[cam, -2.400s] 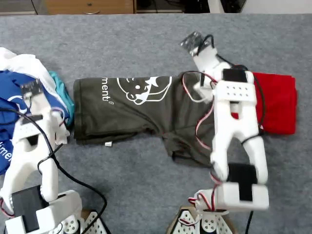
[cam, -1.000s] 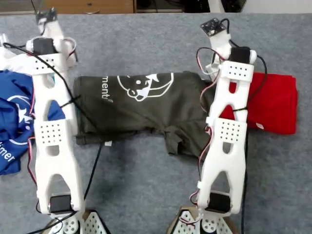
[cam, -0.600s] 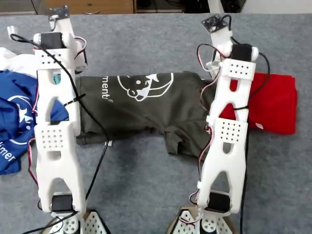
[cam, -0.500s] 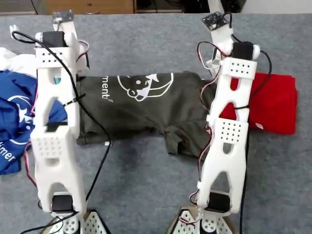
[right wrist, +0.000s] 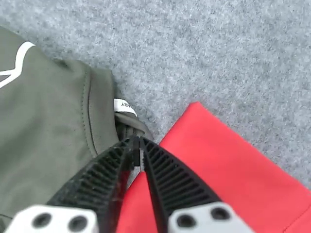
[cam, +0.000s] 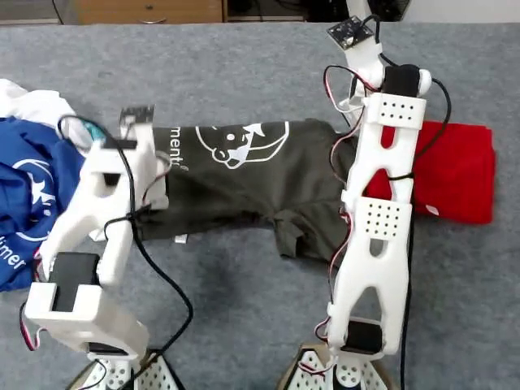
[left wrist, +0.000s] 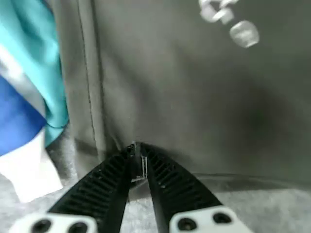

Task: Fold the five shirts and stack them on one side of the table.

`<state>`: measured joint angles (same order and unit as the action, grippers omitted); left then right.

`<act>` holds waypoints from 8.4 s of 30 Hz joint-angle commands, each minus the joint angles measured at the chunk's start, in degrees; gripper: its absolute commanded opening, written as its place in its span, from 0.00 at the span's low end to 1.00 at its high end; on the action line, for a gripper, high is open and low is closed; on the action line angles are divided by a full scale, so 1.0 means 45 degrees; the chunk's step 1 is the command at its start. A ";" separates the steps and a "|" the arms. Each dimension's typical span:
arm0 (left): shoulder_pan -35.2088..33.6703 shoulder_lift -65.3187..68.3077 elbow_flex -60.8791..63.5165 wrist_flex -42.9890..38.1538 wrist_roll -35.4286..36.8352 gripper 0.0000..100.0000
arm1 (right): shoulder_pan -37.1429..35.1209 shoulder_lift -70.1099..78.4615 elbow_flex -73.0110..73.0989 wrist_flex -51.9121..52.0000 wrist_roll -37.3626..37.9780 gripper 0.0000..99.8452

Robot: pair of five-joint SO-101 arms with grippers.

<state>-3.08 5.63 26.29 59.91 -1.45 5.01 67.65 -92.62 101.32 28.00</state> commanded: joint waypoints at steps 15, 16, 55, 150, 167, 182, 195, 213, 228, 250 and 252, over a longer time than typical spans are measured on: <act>0.1153 -0.1748 0.2501 0.0000 -0.0684 0.02 | -0.0010 -0.0811 -0.0205 0.0274 -0.0821 0.00; 0.1153 -0.2159 0.2852 -0.0156 -0.0742 0.02 | -0.0010 -0.0928 0.0029 0.0274 -0.0821 0.00; -0.1797 0.5167 -0.6525 -0.5197 -0.0957 0.02 | 0.0479 -0.6847 1.6811 -0.7326 0.0449 0.00; -0.2305 -0.8039 0.8694 -0.8322 -0.1289 0.02 | -0.2725 -2.0503 3.4921 -1.1096 1.0667 0.18; -0.2325 -0.8059 0.8850 -0.8283 -0.1309 0.02 | -0.2276 -1.9683 3.4979 -1.2386 1.2093 0.17; -0.2305 -0.8039 0.8772 -0.8303 -0.1309 0.02 | -0.2002 -1.9683 3.4061 -1.2386 1.1897 0.00; -0.2305 -0.8039 0.8772 -0.8303 -0.1309 0.02 | -0.2237 -1.9194 2.9802 -1.0608 1.1683 0.00; -0.2286 -0.8039 0.8830 -0.8322 -0.1700 0.02 | -0.3800 -1.3783 2.4039 -1.0628 1.1448 0.00; -0.2071 -0.8039 0.8869 -0.8303 -0.1719 0.02 | -0.4034 -1.1868 2.2046 -1.0686 1.1057 0.13; -0.2090 -0.8039 0.8850 -0.8303 -0.1719 0.02 | -0.3604 -1.4466 2.1871 -1.0628 0.6076 0.00; -0.2090 -0.8039 0.8850 -0.8303 -0.1719 0.02 | -0.3604 -1.5463 2.2066 -0.9397 0.5646 0.00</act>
<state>-12.92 -30.33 66.46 23.34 -8.75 -12.04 5.93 8.75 51.82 55.69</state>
